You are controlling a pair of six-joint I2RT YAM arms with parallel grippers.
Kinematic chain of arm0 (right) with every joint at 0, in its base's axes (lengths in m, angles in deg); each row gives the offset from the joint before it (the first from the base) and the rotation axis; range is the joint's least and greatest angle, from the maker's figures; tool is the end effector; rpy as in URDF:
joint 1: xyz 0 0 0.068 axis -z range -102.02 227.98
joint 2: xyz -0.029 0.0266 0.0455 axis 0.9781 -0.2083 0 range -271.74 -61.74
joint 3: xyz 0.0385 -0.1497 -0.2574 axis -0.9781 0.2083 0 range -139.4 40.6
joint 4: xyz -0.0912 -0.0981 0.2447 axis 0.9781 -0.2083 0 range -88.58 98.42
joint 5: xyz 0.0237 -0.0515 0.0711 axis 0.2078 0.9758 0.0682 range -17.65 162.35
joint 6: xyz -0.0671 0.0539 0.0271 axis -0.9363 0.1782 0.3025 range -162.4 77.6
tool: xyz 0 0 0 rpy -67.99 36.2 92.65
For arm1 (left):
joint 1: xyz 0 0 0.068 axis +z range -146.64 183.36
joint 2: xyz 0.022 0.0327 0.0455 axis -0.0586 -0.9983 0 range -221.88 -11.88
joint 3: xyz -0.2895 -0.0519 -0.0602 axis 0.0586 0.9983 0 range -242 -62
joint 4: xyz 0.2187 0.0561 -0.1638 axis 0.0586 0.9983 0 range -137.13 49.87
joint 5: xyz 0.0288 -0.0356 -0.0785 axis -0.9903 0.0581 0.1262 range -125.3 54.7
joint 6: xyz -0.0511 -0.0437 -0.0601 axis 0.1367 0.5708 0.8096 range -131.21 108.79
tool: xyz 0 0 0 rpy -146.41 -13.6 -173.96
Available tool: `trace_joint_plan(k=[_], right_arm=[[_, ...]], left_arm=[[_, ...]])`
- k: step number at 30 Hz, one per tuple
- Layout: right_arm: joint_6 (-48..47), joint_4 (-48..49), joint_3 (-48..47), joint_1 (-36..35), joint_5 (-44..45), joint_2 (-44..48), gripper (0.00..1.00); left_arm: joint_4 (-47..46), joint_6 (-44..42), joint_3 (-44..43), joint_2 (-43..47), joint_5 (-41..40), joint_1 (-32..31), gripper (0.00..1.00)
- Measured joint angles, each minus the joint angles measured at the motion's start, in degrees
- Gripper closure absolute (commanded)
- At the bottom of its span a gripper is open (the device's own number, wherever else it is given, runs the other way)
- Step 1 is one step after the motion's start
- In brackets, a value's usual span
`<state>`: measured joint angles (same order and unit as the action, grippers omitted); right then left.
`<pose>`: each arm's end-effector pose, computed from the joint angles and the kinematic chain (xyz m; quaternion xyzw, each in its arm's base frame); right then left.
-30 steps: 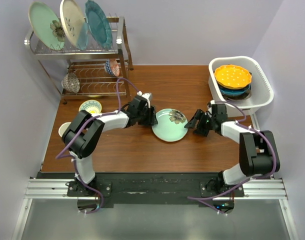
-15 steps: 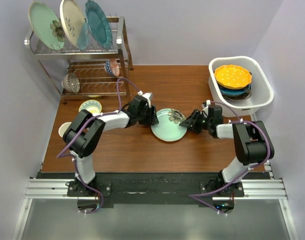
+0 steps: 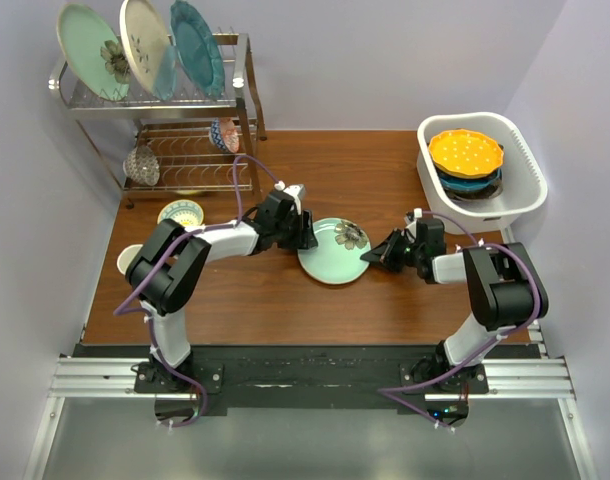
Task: Place the plates into the plastic bin on the countertop
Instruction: Pick up the plate at the center of the board.
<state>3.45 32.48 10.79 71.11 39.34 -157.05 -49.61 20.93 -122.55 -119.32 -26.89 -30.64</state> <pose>0.3096 0.0815 0.0957 0.1814 0.8629 0.4071 0.2382 0.3593 -0.2565 0.1333 0.0433 0.9188 -0.2675 0.2870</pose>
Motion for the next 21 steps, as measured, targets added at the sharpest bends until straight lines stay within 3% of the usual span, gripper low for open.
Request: trace_joint_plan(k=[10, 21], right_arm=[[0.15, -0.42, 0.33, -0.22, 0.31, 0.79, 1.00], [-0.04, -2.67, 0.70, -0.28, 0.96, 2.91, 1.00]], left_arm=[[-0.04, 0.09, 0.00, 0.15, 0.15, -0.02, 0.34], [7.19, -0.22, -0.35, 3.45, -5.49, -0.02, 0.17]])
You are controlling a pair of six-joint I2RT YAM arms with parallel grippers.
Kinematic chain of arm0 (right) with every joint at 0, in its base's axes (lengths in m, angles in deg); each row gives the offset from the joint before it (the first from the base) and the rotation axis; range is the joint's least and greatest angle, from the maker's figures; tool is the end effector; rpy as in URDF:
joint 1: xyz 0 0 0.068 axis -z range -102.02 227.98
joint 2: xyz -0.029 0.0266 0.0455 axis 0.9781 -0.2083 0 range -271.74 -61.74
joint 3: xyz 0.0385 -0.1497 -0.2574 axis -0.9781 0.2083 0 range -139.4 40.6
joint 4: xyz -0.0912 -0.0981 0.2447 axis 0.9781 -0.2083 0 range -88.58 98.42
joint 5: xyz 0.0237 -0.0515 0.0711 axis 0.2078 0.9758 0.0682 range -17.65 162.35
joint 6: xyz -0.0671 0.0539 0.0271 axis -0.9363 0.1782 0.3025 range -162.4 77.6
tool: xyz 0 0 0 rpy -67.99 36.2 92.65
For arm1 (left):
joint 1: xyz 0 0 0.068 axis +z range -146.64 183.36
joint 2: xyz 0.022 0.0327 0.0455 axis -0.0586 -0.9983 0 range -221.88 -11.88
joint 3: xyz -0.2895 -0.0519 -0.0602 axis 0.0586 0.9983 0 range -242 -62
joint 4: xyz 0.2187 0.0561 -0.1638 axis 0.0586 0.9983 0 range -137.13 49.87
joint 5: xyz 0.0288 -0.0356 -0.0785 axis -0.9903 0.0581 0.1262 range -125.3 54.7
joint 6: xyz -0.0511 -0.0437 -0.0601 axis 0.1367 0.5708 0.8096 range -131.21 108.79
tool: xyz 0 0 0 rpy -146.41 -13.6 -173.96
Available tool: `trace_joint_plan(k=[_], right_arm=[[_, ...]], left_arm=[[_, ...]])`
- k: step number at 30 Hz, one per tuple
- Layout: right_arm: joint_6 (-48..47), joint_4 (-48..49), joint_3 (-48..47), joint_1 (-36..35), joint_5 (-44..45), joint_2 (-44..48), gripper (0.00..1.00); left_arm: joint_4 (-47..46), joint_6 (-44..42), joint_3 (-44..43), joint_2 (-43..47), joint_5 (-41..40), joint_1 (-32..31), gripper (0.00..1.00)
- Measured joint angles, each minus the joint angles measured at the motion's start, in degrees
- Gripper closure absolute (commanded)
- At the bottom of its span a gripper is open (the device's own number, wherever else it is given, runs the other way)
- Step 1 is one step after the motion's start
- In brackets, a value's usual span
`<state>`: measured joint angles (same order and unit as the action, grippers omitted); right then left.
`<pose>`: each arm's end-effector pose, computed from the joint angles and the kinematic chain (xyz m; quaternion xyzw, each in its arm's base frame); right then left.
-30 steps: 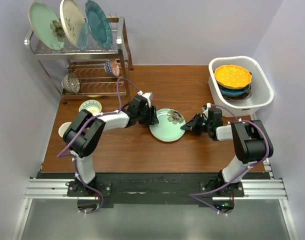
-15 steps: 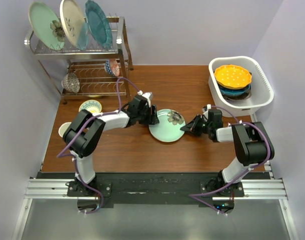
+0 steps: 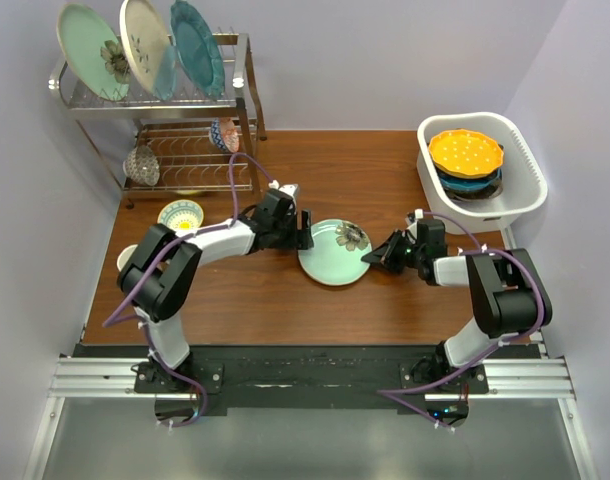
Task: Place the plates into the plastic bin on the countertop
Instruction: Pick up the plate at the center of the board.
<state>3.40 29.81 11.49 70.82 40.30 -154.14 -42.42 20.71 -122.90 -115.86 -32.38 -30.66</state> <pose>0.3025 0.0811 0.1019 0.1842 0.8655 0.4003 0.2382 0.3524 -0.2427 0.1465 0.0262 0.9323 -0.2158 0.2891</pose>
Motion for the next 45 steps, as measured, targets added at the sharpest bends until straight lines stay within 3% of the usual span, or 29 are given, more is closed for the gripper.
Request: trace_joint_plan(k=[9, 19, 34, 45], right_arm=[[-0.42, -2.08, 0.26, -0.09, 1.01, 2.05, 1.00], [-0.59, -7.08, 0.52, -0.15, 2.54, 6.60, 1.00], [-0.59, -21.11, 0.15, -0.24, 6.75, 19.58, 1.00], [0.74, -24.46, -6.01, -0.24, 6.88, 22.01, 1.00]], left_arm=[[2.43, -0.04, 0.09, 9.77, -3.80, 0.00, 0.11], [-0.85, -0.04, 4.59, 22.93, -4.74, 0.00, 0.08], [-3.13, -0.02, 5.33, 22.95, -4.39, 0.00, 0.08], [-3.52, -0.04, 5.33, 22.91, -4.20, 0.00, 0.08]])
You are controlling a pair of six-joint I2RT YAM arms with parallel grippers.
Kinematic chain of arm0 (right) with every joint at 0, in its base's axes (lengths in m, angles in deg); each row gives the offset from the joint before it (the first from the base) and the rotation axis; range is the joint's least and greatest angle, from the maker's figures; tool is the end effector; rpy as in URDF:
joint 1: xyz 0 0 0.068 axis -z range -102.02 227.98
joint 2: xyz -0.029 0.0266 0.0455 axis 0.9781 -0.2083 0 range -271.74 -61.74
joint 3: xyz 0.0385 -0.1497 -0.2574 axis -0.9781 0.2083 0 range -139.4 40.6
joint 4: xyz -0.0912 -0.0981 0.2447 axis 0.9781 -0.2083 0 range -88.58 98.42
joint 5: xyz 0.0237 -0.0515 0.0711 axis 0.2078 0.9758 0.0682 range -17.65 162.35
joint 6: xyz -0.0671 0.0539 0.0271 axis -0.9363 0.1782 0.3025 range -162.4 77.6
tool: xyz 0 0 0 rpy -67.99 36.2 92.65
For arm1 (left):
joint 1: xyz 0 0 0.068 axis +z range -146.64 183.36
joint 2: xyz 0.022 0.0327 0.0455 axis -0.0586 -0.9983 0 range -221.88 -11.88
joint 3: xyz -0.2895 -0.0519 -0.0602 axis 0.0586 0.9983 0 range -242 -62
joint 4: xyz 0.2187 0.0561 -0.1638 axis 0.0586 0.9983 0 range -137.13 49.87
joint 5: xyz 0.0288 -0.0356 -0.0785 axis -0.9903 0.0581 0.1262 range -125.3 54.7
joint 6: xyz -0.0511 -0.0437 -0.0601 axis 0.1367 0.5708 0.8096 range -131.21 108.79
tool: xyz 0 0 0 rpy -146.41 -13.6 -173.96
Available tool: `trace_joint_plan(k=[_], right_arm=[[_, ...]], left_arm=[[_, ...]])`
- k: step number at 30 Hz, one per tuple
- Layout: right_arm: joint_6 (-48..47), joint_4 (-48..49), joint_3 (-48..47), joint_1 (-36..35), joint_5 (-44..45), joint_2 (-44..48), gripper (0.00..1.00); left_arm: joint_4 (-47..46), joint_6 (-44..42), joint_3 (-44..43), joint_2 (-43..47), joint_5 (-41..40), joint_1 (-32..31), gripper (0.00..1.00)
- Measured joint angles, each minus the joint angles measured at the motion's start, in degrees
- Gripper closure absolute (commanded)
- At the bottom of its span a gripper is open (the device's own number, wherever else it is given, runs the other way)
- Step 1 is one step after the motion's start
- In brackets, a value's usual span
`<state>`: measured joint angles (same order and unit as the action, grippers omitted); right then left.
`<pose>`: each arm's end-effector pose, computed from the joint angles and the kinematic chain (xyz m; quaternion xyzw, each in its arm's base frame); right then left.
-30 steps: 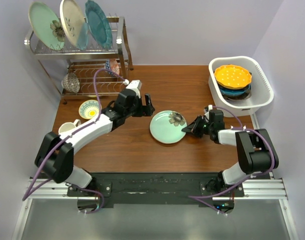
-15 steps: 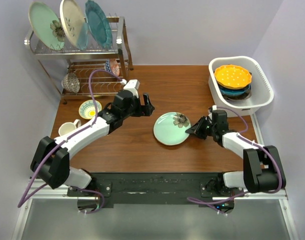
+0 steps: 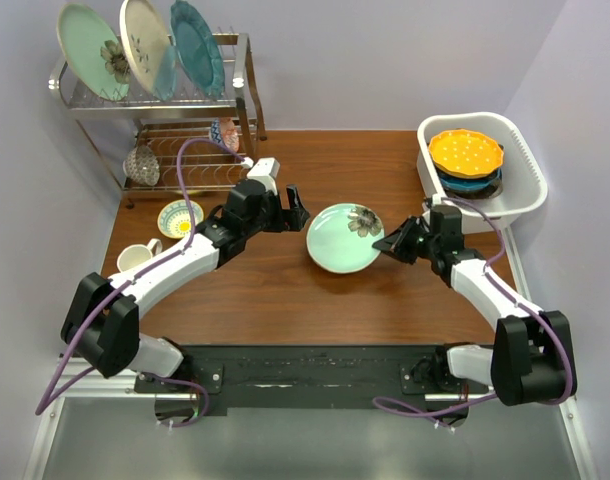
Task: Place the plates into the plastic bin on the countertop
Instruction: Pick up the plate at the center of the board, then place the plate in the plastic bin.
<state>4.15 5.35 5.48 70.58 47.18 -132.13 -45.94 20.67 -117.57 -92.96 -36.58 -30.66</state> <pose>0.2802 0.0709 0.1944 0.2048 0.8595 0.3677 0.2900 0.3131 -0.2091 0.2734 0.0100 0.8512 -0.2774 0.4455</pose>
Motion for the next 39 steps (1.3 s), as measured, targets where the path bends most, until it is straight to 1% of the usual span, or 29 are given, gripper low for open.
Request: trace_joint_plan(k=[12, 22, 39], right_arm=[[0.44, -2.27, -6.08, 1.25, -0.07, -0.50, 1.00], [1.03, -3.34, -13.25, 7.74, -1.11, -3.37, 1.00], [1.64, -3.82, -20.61, 16.68, -4.46, -7.19, 1.00]], left_arm=[[0.04, 0.00, 0.00, -0.04, -0.11, 0.00, 0.08], [0.09, -0.02, 0.00, 0.24, -0.61, 0.00, 0.08], [0.22, 0.00, 0.00, 0.24, -0.59, 0.00, 0.08]])
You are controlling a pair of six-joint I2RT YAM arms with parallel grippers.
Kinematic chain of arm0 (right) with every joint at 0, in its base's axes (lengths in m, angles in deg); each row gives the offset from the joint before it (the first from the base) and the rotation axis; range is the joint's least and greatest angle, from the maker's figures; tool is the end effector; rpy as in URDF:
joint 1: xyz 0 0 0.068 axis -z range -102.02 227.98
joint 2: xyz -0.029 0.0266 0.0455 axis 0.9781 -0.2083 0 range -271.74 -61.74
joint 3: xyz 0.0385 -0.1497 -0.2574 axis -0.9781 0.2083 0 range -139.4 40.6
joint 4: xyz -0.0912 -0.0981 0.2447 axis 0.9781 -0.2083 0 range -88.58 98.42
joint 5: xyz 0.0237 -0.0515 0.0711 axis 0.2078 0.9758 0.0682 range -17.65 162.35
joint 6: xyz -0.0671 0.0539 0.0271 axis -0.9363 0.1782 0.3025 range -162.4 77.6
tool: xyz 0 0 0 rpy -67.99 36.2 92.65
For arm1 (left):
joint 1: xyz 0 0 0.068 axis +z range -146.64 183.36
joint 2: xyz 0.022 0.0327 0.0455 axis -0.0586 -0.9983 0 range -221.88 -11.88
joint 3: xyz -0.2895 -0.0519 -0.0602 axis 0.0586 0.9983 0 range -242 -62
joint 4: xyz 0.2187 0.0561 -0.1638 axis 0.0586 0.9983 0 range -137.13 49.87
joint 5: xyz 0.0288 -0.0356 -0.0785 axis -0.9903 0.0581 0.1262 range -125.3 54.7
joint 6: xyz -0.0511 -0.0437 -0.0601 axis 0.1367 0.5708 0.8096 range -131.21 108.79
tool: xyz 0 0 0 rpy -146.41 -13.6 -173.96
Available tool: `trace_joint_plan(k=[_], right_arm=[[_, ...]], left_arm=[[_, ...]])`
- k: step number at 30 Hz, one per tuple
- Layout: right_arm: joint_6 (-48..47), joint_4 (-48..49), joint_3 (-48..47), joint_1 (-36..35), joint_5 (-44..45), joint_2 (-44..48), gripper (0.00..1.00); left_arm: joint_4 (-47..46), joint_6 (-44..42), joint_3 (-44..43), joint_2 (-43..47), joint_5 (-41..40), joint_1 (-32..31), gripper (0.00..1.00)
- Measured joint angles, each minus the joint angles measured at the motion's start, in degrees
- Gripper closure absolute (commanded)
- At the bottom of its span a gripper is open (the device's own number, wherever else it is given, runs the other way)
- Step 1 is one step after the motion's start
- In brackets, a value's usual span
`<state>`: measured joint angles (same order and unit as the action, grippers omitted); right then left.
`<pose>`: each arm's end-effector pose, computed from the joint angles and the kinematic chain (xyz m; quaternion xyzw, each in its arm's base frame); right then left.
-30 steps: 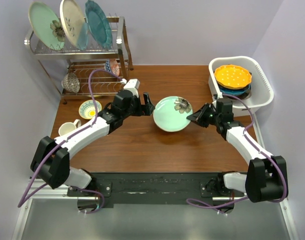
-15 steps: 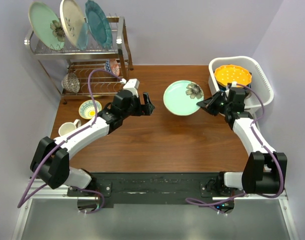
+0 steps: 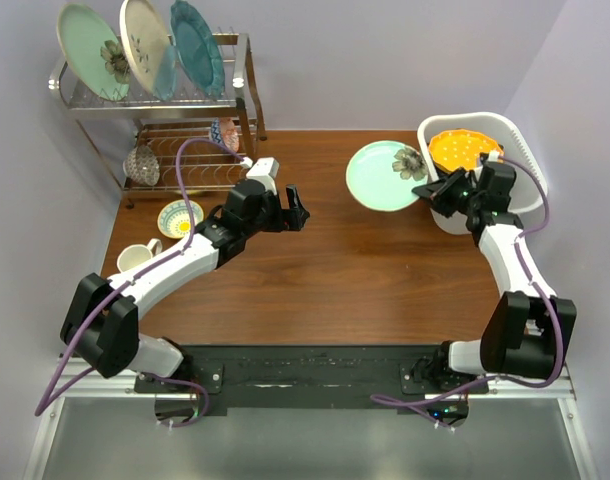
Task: Place the plates into the plastic bin on the countertop
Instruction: Place the plate in the plastic bin.
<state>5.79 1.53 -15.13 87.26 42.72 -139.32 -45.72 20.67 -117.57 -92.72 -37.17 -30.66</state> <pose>0.3523 -0.0172 0.2872 0.2857 0.7921 0.3715 0.3911 0.3128 -0.2079 0.2744 0.0073 0.8511 -0.2738 0.4480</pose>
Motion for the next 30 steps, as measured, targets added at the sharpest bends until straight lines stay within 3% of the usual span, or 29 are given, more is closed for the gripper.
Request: trace_joint_plan(k=[18, 30], right_arm=[[3.52, 0.22, -6.32, 7.63, -1.18, -3.06, 1.00], [3.93, -1.42, -12.09, 8.57, 5.81, -6.40, 1.00]], left_arm=[[-0.07, 0.00, -0.02, -0.22, 1.01, 0.00, 0.07], [-0.33, 0.00, -0.02, -3.61, 2.51, 0.00, 0.08]])
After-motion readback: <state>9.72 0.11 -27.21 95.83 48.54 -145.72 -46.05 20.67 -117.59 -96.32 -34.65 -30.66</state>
